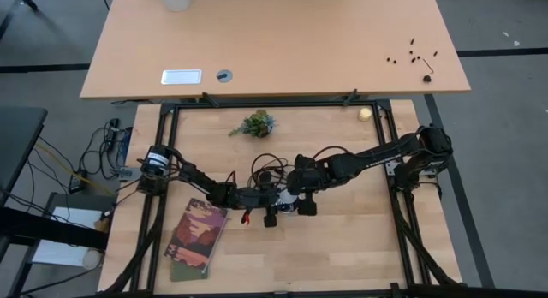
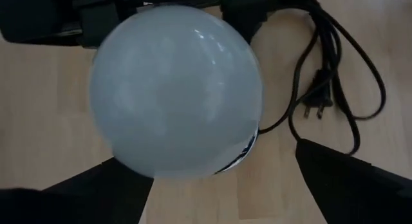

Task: Screw lightbulb
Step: Remove the white lightbulb from the lamp socket

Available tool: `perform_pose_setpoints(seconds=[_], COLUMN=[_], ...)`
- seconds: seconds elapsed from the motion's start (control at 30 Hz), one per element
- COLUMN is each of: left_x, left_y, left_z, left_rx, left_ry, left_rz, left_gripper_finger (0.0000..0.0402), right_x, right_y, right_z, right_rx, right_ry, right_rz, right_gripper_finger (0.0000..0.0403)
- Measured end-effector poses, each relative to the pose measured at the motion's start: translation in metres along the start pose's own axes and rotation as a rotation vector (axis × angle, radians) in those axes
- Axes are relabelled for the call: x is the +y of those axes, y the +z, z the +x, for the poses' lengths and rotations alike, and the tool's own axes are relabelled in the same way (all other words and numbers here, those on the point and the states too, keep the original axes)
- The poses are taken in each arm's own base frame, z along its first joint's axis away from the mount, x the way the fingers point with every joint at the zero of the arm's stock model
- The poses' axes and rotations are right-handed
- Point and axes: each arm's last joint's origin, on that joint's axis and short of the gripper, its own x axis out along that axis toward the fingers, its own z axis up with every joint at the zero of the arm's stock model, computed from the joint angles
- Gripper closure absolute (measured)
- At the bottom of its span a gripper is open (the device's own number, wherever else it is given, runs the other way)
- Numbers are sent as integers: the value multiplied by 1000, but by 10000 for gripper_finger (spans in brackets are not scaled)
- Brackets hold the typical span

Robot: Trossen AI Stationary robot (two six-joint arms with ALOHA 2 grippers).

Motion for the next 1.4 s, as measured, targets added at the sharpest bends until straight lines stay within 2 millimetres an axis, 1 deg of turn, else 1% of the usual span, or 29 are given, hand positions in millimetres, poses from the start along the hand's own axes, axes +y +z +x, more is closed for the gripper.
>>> perform_pose_setpoints(seconds=[0.1, 0.17, 0.27, 0.4, 0.57, 0.7, 0.8, 1.0, 1.1, 1.2, 1.33, 1.4], left_x=[0, 0, 1, 1, 1, 0, 0, 0, 0, 0, 0, 0], left_y=[0, 0, 0, 0, -1, -1, -1, -1, -1, 0, 0, 0], left_z=[0, 0, 0, 0, 0, 0, -1, -1, -1, -1, 0, 0], left_rx=[0, -1, 2, 2, 6, 6, 7, 5, 4, 0, -3, -4], left_ry=[11, 16, 31, 39, 48, 45, 44, 44, 44, 44, 43, 43], left_rz=[-3, -7, -14, -48, -70, -74, -76, -78, -79, -81, -90, -96], left_gripper_finger=[208, 208, 208, 208, 208, 208, 208, 208, 208, 208, 208, 208], right_x=[3, 7, 16, 25, 32, 33, 30, 30, 28, 25, 26, 23], right_y=[0, 3, 10, 15, 12, 8, 5, 16, 20, 21, 28, 27], right_z=[-2, -4, -5, -14, -19, -19, -22, -31, -25, -12, -6, -3], right_rx=[-1, -8, -50, -92, -84, -42, 25, -5, -10, 12, -42, -29], right_ry=[-14, -10, -20, -84, -108, -105, -99, -80, -73, -56, -55, -57], right_rz=[89, 126, 153, 204, 203, 208, 202, 188, 176, 184, 160, 152], right_gripper_finger=[29, 29, 29, 29, 29, 29, 29, 29, 29, 29, 29, 29])
